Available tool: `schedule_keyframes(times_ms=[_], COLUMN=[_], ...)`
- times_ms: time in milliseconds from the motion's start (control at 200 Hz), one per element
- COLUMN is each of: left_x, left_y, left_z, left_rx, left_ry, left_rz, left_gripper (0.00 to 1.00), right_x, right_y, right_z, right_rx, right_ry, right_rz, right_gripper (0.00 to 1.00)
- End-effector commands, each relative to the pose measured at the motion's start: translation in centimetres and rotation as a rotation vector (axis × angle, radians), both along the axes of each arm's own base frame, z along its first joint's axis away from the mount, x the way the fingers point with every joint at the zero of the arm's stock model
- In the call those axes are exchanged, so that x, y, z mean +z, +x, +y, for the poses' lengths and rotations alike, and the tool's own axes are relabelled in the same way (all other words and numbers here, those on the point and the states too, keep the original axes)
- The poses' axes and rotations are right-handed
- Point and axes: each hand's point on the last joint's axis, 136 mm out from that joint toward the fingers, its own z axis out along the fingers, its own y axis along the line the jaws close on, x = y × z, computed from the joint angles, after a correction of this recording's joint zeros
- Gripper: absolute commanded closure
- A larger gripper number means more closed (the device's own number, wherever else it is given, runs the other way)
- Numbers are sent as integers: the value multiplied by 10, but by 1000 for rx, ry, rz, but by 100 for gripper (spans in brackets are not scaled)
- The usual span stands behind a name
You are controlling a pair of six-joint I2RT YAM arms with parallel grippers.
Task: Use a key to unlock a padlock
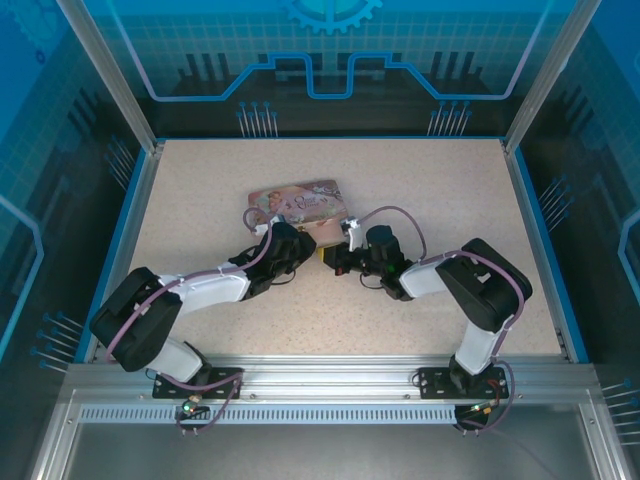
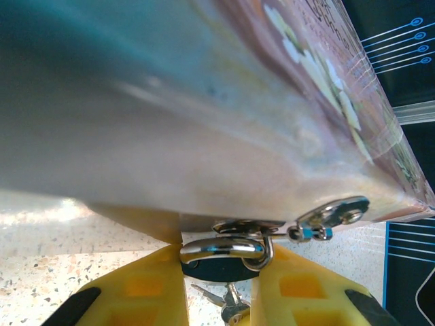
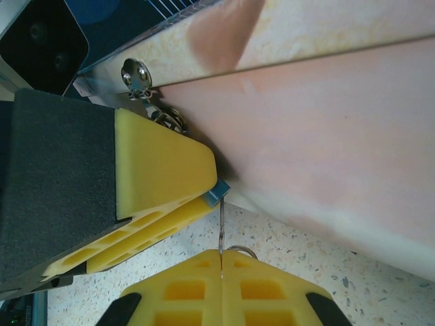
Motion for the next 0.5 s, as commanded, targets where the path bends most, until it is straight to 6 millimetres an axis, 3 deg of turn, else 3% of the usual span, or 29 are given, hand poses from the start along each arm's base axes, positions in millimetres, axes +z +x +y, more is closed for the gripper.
schedule_keyframes(times_ms=[0, 495], left_x=[45, 62], left_y=[11, 12], left_z=[-13, -21], left_rx=[-16, -24], left_ry=[-96, -171], left_rz=[-99, -120], left_gripper=[100, 100], right_x=[2, 0], right_y=[3, 1], right_z=[0, 0], right_rx=[1, 10], right_ry=[30, 42], right_rz=[-15, -19], right_gripper=[100, 100])
